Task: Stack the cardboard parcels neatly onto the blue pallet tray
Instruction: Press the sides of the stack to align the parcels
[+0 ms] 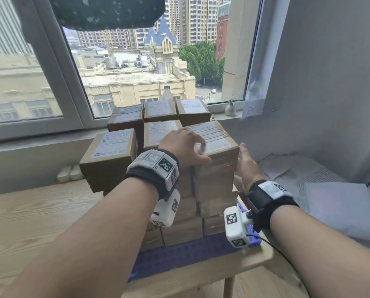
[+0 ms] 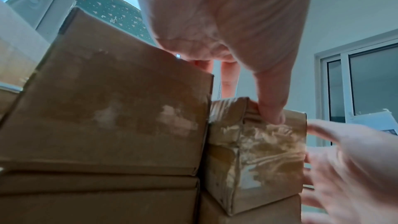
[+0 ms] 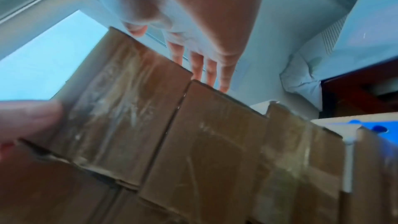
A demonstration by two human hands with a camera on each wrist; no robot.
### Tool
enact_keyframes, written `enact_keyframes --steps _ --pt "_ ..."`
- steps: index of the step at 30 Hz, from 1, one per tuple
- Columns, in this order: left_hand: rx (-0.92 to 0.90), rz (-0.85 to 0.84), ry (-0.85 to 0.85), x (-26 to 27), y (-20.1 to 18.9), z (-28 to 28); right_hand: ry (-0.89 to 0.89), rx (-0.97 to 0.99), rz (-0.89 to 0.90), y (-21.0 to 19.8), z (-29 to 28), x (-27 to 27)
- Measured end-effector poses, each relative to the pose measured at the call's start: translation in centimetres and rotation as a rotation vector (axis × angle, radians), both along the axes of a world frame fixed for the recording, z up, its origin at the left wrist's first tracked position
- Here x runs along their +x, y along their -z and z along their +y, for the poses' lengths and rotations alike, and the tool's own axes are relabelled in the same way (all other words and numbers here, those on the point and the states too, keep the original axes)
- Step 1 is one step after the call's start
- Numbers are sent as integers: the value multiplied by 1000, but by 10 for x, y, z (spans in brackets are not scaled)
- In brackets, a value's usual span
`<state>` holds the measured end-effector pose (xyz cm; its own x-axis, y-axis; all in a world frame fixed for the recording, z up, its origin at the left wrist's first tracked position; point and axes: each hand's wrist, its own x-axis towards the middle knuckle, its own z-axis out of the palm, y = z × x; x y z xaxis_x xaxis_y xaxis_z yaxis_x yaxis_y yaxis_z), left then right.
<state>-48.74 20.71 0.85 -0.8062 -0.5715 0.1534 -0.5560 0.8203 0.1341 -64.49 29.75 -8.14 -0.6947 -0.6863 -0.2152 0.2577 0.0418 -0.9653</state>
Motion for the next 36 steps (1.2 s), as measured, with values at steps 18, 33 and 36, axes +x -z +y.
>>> enact_keyframes --steps 18,33,36 --pt "268 767 -493 101 -33 -60 -92 15 51 -21 3 6" --pt "1301 1344 -633 165 88 -70 -89 62 48 -20 -11 11" --pt "1253 1302 -670 164 88 -69 -82 61 50 -20 -11 11"
